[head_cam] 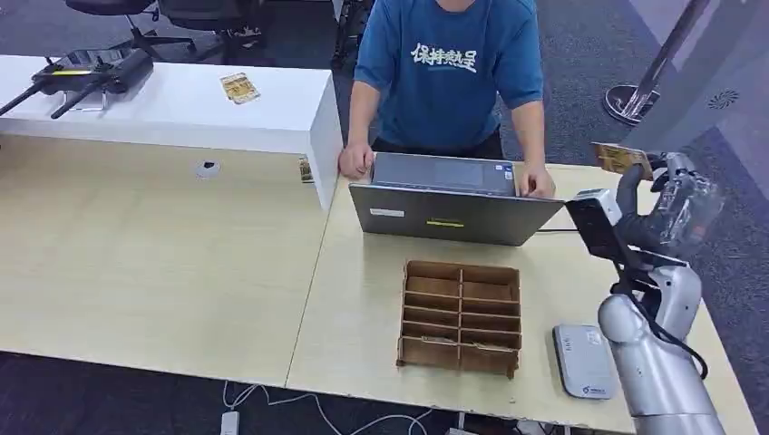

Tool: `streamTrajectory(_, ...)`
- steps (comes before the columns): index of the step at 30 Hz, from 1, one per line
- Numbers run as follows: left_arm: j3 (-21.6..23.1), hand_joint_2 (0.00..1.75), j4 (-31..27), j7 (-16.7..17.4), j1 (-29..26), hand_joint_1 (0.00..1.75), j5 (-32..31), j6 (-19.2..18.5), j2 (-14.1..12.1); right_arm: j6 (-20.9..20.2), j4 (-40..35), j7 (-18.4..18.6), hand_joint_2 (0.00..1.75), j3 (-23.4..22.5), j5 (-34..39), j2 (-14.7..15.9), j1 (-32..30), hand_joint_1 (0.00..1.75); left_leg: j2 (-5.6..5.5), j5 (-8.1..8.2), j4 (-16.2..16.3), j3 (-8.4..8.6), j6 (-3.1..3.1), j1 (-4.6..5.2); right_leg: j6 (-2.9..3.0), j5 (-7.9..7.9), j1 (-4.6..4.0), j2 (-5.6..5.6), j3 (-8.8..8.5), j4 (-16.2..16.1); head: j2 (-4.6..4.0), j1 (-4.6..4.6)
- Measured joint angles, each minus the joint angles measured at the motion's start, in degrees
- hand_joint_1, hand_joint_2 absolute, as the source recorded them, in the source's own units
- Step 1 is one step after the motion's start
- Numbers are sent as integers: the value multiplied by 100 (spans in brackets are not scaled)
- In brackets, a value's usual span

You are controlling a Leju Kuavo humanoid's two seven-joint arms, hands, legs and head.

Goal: Pass the card to the sensor for recognition and then transmit it.

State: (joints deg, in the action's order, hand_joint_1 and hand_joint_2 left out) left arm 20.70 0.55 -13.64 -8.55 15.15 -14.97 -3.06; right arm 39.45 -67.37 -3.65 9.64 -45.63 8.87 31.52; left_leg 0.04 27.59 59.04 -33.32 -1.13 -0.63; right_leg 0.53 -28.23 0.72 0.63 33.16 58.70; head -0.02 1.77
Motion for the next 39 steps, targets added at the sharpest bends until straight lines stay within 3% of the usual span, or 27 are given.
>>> streamTrajectory(11, -76, 0, 0, 0, -25, 0, 28, 35, 87, 9, -319, -116, 175, -273, 231, -9, -237, 175, 2, 2, 0, 2, 1, -2, 0, 0, 0, -2, 4, -1, 0, 0)
streamTrajectory(19, -116, 0, 0, 0, -31, 0, 151, 101, 206, -7, -968, -540, 175, -807, 1191, -7, -987, 175, -2, 6, 0, -3, 4, 0, -4, -3, 0, 2, 5, -6, 0, -2)
streamTrajectory(25, -184, 0, 0, -22, -67, 0, 308, 118, 295, -678, -1257, -975, 175, -1189, 2325, 4, -1785, 175, -1, 14, 0, -3, 14, 1, -9, -7, 0, 3, 3, -10, 0, 0)
streamTrajectory(30, -221, 0, 0, -26, -105, 0, 382, 157, 356, -706, -1460, -1191, 175, -1462, 2497, 4, -2385, 175, 0, 16, 0, -4, 14, 1, -13, -10, 0, 2, 4, -9, 0, 0)
streamTrajectory(39, -225, 0, 0, -35, -113, 0, 492, 151, 407, -1204, -1506, -1158, 175, -1630, 2642, 4, -2896, 175, 2, 17, 0, -4, 15, 1, -13, -11, 0, 0, 4, -9, 0, 0)
